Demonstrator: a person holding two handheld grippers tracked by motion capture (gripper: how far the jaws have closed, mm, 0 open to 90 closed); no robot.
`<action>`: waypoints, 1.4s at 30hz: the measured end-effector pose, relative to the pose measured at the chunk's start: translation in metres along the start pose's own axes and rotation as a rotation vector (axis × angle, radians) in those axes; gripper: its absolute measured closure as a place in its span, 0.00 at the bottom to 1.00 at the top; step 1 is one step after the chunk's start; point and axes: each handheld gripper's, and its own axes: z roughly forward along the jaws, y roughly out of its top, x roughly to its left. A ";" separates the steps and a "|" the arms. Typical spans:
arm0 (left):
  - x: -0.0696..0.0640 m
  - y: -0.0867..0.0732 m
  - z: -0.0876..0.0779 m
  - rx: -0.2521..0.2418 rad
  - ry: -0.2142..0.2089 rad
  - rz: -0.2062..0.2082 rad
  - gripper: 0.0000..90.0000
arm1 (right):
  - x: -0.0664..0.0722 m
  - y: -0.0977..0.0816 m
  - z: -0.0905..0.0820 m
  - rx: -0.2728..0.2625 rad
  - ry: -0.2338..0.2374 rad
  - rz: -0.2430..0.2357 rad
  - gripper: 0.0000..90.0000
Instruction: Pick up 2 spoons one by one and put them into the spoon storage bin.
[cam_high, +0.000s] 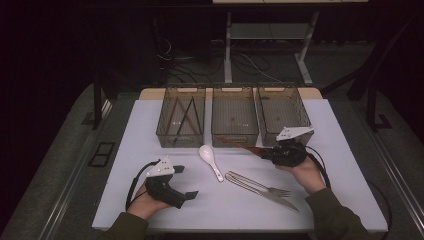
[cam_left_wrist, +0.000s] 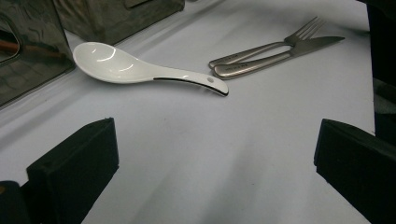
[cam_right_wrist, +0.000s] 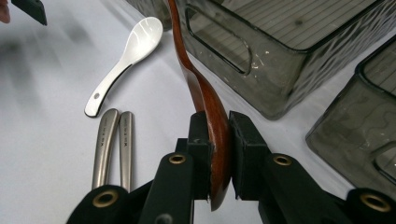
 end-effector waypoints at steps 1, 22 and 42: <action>0.000 0.000 0.000 0.000 0.000 0.000 0.00 | 0.000 0.000 -0.001 -0.001 0.001 0.000 0.88; 0.000 0.000 0.002 -0.002 0.002 -0.005 0.00 | -0.007 0.017 -0.019 -0.081 -0.039 0.046 0.88; 0.000 0.000 0.002 -0.006 -0.004 -0.008 0.00 | -0.022 0.069 0.015 -0.066 -0.157 0.136 0.88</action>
